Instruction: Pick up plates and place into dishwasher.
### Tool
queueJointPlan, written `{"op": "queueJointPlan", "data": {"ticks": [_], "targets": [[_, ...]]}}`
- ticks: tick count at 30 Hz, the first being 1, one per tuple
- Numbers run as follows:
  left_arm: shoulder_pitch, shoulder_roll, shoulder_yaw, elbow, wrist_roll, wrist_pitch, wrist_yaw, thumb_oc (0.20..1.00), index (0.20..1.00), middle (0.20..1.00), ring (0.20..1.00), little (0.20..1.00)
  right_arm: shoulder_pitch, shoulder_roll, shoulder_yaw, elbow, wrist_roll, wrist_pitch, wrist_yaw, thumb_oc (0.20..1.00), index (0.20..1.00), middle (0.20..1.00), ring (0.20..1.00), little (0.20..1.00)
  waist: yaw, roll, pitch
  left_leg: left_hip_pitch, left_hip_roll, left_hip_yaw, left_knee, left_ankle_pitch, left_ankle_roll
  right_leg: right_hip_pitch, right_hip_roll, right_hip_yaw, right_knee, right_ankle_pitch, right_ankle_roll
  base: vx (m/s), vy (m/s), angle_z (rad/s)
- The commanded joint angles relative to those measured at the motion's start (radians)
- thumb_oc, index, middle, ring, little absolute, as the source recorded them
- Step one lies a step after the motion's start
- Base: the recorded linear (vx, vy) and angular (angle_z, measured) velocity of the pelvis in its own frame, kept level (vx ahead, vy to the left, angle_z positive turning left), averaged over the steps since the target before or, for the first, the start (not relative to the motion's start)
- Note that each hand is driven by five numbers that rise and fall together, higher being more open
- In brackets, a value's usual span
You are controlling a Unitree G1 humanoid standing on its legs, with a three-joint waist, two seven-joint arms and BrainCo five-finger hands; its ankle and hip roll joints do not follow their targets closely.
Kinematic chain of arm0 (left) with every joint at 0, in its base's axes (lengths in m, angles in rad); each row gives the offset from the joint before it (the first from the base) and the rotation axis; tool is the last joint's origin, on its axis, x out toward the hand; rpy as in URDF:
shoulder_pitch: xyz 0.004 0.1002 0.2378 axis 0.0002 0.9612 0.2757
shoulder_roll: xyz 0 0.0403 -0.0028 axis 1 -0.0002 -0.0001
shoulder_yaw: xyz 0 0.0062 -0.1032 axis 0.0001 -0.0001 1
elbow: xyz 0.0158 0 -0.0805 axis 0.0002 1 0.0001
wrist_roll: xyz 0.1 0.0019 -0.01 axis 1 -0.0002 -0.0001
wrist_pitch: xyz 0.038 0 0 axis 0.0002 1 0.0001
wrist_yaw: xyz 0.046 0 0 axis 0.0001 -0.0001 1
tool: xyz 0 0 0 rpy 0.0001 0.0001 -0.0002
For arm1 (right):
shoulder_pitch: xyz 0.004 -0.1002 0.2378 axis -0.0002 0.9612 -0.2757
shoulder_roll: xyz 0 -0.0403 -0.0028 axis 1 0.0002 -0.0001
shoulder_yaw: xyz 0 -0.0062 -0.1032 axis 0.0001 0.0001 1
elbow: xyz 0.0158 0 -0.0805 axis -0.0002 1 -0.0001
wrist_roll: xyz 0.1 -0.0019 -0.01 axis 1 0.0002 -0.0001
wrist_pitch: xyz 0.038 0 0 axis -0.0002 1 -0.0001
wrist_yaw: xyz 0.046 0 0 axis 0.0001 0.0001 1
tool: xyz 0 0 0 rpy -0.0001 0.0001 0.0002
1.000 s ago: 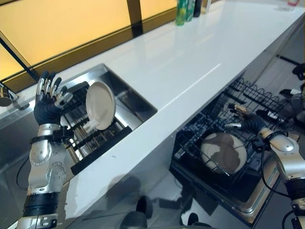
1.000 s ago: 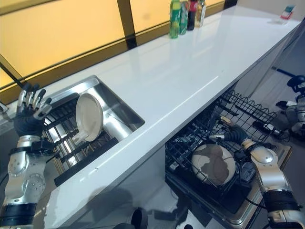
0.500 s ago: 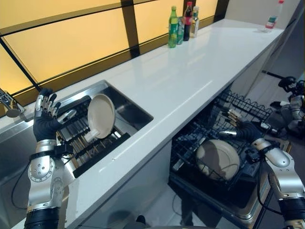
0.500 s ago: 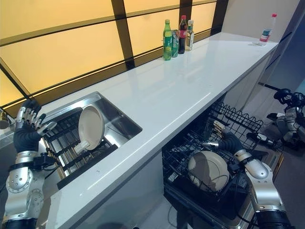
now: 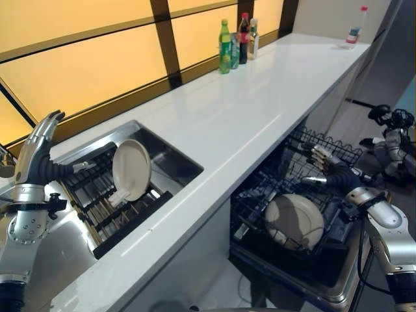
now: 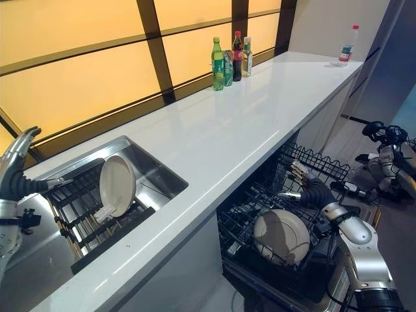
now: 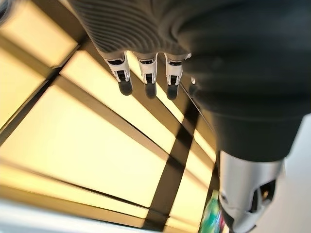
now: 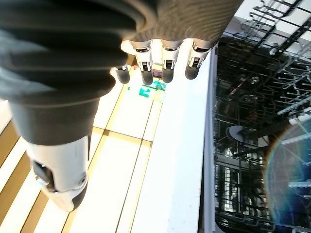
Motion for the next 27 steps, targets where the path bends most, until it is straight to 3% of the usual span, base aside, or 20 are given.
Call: {"op": "queueJointPlan", "data": {"ticks": [1,10,12,19,23,27], "targets": [[-0.079,0.110,-0.038,0.051,0.133,0.013,0.125,1.000,1.000,1.000,1.000,1.000,-0.041,-0.089,-0.009,-0.066,0.069,-0.022,-0.004,1.000,1.000,1.000,1.000,1.000,-0.032,-0.006,-0.007,-0.065,-0.037,-0.010,0.095,-0.072,0.034,-0.131,-0.035,-0.003,0.218,-0.095,-0.009,0.03,0.185,-0.02],[-0.262,0.212,-0.265,0.100,0.223,0.112,0.238,1.000,1.000,1.000,1.000,1.000,-0.116,-0.170,0.045,-0.017,0.112,-0.057,-0.047,1.000,1.000,1.000,1.000,1.000,-0.065,0.003,0.103,-0.170,-0.072,0.020,0.155,-0.081,0.062,-0.253,-0.080,0.049,0.263,-0.065,0.027,-0.01,0.143,-0.07],[-0.295,0.240,-0.313,0.110,0.313,0.151,0.272,1.000,1.000,1.000,1.000,1.000,-0.135,-0.183,0.057,-0.006,0.119,-0.068,-0.056,1.000,1.000,1.000,1.000,1.000,-0.067,0.000,0.125,-0.189,-0.075,0.025,0.163,-0.082,0.065,-0.264,-0.085,0.057,0.260,-0.057,0.034,-0.02,0.077,-0.08],[-0.377,0.274,-0.402,0.124,0.349,0.218,0.336,1.000,1.000,1.000,1.000,1.000,-0.155,-0.206,0.086,-0.001,0.160,-0.089,-0.075,1.000,1.000,1.000,1.000,1.000,-0.065,-0.015,0.163,-0.238,-0.084,0.033,0.183,-0.081,0.075,-0.289,-0.100,0.062,0.247,-0.038,0.045,0.01,0.056,-0.05],[-0.441,0.276,-0.463,0.183,0.388,0.258,0.343,1.000,1.000,1.000,1.000,1.000,-0.195,-0.208,0.111,0.015,0.149,-0.103,-0.090,1.000,1.000,1.000,1.000,1.000,-0.068,-0.017,0.191,-0.285,-0.088,0.037,0.205,-0.079,0.079,-0.337,-0.107,0.067,0.265,-0.031,0.048,-0.05,0.086,-0.05],[-0.490,0.298,-0.517,0.217,0.392,0.276,0.257,1.000,1.000,1.000,1.000,1.000,-0.228,-0.225,0.121,0.026,0.133,-0.112,-0.104,1.000,1.000,1.000,1.000,1.000,-0.072,-0.014,0.226,-0.335,-0.090,0.045,0.229,-0.073,0.081,-0.389,-0.108,0.075,0.292,-0.028,0.045,-0.07,0.093,-0.04]]}}
